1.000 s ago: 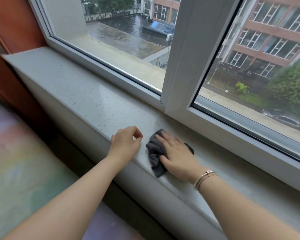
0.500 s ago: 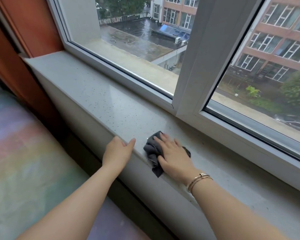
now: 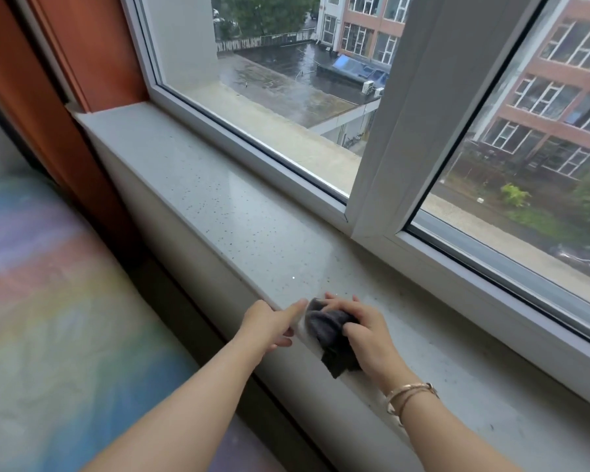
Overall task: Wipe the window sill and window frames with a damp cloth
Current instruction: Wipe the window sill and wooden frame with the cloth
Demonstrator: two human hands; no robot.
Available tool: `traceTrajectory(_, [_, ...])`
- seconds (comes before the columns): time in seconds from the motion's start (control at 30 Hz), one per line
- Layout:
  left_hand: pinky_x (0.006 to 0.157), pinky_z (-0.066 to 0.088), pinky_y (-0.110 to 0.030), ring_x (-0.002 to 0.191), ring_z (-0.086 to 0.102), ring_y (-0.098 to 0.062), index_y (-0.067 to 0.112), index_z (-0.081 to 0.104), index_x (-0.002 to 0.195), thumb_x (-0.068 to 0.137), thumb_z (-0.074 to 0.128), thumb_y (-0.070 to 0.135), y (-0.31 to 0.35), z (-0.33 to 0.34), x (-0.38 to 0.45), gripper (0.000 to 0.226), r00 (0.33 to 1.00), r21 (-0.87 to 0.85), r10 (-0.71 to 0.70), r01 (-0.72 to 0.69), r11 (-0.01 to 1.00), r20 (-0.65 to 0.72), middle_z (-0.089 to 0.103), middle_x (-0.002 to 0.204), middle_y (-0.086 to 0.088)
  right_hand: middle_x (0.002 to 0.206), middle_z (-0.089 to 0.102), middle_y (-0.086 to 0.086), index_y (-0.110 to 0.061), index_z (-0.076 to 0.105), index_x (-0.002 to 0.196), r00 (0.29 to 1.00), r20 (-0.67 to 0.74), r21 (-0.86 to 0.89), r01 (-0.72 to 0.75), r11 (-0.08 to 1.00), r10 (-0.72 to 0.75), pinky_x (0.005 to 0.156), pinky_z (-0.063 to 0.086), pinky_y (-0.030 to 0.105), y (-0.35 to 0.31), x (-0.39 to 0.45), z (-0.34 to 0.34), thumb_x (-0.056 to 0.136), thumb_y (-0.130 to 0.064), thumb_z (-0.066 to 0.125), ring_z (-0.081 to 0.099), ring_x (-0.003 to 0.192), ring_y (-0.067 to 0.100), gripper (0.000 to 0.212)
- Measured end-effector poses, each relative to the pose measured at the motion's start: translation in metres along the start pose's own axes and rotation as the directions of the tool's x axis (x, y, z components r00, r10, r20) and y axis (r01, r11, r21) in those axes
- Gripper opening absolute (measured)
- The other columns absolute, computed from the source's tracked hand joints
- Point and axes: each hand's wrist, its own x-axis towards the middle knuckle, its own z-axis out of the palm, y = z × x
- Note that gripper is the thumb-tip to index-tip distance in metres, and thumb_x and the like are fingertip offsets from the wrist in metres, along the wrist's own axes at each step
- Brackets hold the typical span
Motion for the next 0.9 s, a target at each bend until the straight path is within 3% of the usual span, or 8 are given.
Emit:
traceTrajectory(0.1, [0.042,0.047,-0.019,0.063,0.071,-0.02,0.005,0.057,0.091,0.086,0.065,0.039,0.002,0.012,-0.004,0.036,0.996,-0.063,0.032,-0.037,0.997,-0.082,0.07,0.083,-0.012,0.128,0.056,-0.008,-0.035,0.069,0.093,0.999,-0.04,-0.053,0.026,0.998,-0.028,0.114,0.012,0.023,0.008,-0.004,-0.021,0.063,-0.001,0.04,0.031,0.137,0.005,0.054])
traceTrajectory(0.17, [0.04,0.048,-0.021,0.058,0.07,-0.021,0.004,0.053,0.081,0.095,0.054,0.036,0.008,0.013,-0.005,0.034,0.993,-0.076,-0.009,0.0,0.997,-0.121,0.068,0.071,-0.013,0.133,0.046,-0.013,-0.035,0.059,0.114,0.998,-0.037,-0.174,0.036,0.984,-0.043,0.112,0.017,0.024,0.009,-0.004,-0.034,0.072,0.001,0.039,0.022,0.14,0.005,0.058])
traceTrajectory(0.3, [0.039,0.038,-0.02,0.036,0.052,-0.015,0.002,0.056,0.085,0.102,0.032,0.026,0.011,0.005,-0.008,0.038,0.981,-0.044,-0.075,0.068,0.997,-0.178,0.056,0.051,-0.009,0.155,0.022,-0.005,-0.024,0.035,0.144,0.996,0.083,-0.455,0.063,0.888,-0.028,0.117,-0.002,0.029,0.009,0.007,-0.041,0.086,-0.01,0.04,0.001,0.143,0.004,0.06])
traceTrajectory(0.43, [0.048,0.035,-0.023,0.054,0.047,-0.014,0.01,0.046,0.073,0.099,0.025,0.016,0.013,-0.006,-0.01,0.034,0.938,0.095,0.17,-0.148,0.984,-0.301,0.054,0.07,-0.006,0.159,0.008,-0.004,-0.028,0.02,0.15,0.989,0.124,-0.699,0.149,0.7,-0.087,0.118,-0.003,0.037,0.011,0.039,-0.037,0.087,-0.046,0.038,-0.005,0.146,0.011,0.068])
traceTrajectory(0.57, [0.054,0.033,-0.028,0.06,0.044,-0.017,0.008,0.045,0.073,0.098,0.027,0.017,0.024,-0.032,0.0,0.032,0.863,0.111,0.231,-0.203,0.973,-0.449,0.052,0.073,-0.008,0.16,0.0,-0.006,-0.033,0.011,0.15,0.959,0.259,-0.812,0.281,0.511,-0.116,0.118,-0.002,0.041,0.007,0.079,-0.026,0.073,-0.073,0.012,-0.011,0.145,0.013,0.087])
traceTrajectory(0.63, [0.058,0.035,-0.03,0.063,0.044,-0.021,0.009,0.044,0.07,0.099,0.028,0.021,0.024,-0.043,0.009,0.035,0.833,0.106,0.232,-0.206,0.973,-0.502,0.053,0.074,-0.01,0.16,-0.002,-0.003,-0.031,0.009,0.151,0.941,0.316,-0.823,0.335,0.458,-0.119,0.116,-0.005,0.041,0.002,0.104,-0.014,0.073,-0.074,0.01,-0.012,0.145,0.015,0.089])
traceTrajectory(0.77, [0.057,0.033,-0.029,0.056,0.04,-0.019,0.01,0.042,0.069,0.1,0.031,0.024,0.021,-0.056,0.006,0.035,0.813,0.088,0.234,-0.222,0.971,-0.534,0.049,0.066,-0.007,0.16,-0.003,0.0,-0.028,0.009,0.152,0.925,0.355,-0.833,0.379,0.403,-0.135,0.116,-0.009,0.043,-0.012,0.136,0.007,0.092,-0.063,0.025,-0.012,0.146,0.017,0.071])
traceTrajectory(0.9, [0.057,0.03,-0.03,0.059,0.037,-0.017,0.01,0.041,0.075,0.1,0.032,0.024,0.03,-0.064,-0.004,0.03,0.821,0.142,0.279,-0.24,0.96,-0.498,0.045,0.069,-0.006,0.159,-0.006,-0.007,-0.034,0.006,0.151,0.849,0.497,-0.743,0.523,0.417,-0.18,0.118,-0.007,0.04,-0.004,0.104,-0.005,0.086,-0.061,0.008,-0.012,0.145,0.012,0.071])
